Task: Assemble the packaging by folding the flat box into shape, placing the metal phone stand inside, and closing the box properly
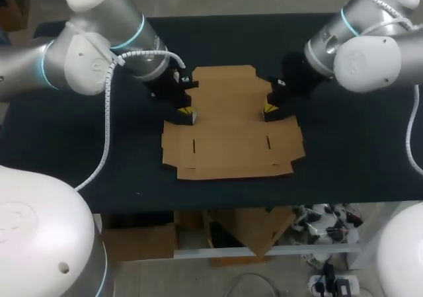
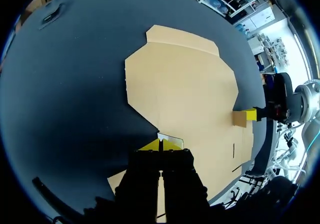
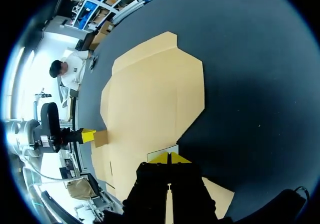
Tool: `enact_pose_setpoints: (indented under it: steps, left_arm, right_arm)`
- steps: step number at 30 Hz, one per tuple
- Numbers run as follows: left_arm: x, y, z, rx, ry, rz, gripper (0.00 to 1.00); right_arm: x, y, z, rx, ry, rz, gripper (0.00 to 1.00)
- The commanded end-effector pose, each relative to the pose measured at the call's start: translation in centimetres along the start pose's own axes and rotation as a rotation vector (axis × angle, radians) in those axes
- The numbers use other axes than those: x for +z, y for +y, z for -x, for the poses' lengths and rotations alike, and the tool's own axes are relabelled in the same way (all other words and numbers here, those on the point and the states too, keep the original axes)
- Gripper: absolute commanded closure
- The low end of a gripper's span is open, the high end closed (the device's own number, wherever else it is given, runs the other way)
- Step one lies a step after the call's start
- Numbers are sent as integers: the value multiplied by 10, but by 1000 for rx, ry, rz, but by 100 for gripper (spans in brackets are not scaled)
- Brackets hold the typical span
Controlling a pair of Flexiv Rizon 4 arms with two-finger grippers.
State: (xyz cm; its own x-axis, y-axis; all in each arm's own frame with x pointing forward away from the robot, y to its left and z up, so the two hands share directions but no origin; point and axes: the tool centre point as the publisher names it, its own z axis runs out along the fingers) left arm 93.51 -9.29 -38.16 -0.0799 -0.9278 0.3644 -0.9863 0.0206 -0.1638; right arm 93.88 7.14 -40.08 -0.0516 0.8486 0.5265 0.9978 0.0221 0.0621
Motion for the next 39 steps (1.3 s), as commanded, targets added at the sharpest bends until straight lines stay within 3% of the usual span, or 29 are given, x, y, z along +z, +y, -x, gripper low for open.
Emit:
enact_pose_setpoints:
  steps: [1, 14, 39]
  left_arm:
    - [-7, 5, 7, -7, 13, -10, 100]
    - [-23, 13, 13, -17, 23, -23, 100]
    - [-91, 40, 27, -44, 17, -71, 100]
  right_arm:
    - [-7, 2, 5, 0, 61, -18, 100]
    - [-19, -5, 16, -1, 112, -23, 100]
    - [-101, -24, 42, -64, 84, 35, 100]
